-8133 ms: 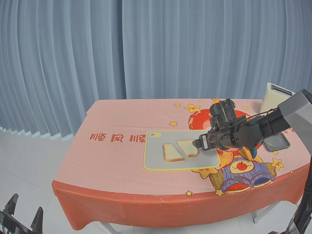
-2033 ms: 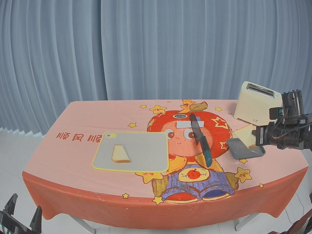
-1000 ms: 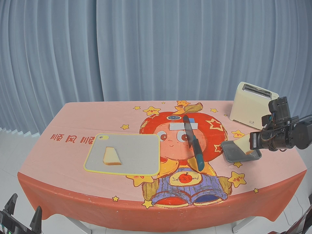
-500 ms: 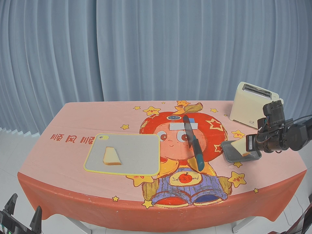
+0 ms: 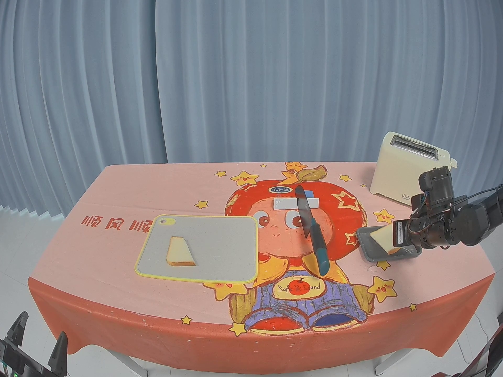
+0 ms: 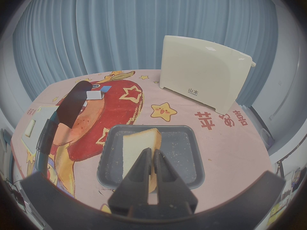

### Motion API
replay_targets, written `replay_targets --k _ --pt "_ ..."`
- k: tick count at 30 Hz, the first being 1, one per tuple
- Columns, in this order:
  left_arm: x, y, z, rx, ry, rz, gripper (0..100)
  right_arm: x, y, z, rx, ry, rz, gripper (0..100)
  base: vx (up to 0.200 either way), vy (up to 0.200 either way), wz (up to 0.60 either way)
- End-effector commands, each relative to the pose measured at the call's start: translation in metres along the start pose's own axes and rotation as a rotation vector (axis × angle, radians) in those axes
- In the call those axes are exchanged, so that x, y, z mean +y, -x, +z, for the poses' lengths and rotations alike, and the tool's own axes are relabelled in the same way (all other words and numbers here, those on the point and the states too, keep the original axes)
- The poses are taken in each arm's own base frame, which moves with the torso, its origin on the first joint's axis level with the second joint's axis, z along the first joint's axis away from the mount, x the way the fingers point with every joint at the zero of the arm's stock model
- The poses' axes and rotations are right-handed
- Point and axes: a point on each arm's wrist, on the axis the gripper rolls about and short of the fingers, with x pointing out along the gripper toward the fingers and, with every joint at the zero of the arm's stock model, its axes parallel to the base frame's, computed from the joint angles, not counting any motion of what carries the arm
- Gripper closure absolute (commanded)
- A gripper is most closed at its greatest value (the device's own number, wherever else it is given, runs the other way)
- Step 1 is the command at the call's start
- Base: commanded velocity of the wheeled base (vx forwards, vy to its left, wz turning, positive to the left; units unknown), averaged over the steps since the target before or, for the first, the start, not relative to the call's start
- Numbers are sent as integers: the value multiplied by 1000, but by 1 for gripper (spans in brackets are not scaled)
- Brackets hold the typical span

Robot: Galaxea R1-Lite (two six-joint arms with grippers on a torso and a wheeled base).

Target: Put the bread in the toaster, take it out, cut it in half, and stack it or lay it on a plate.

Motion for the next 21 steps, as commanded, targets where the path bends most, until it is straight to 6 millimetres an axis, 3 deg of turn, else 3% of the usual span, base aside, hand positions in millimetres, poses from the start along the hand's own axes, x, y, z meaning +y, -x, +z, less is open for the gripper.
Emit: replay_targets --k 1,21 --pt "0 -1 -5 17 0 -2 0 0 -1 0 2 1 0 100 0 0 0" --pt "0 -1 -5 17 0 -2 0 1 -3 -1 6 4 -8 100 0 0 0"
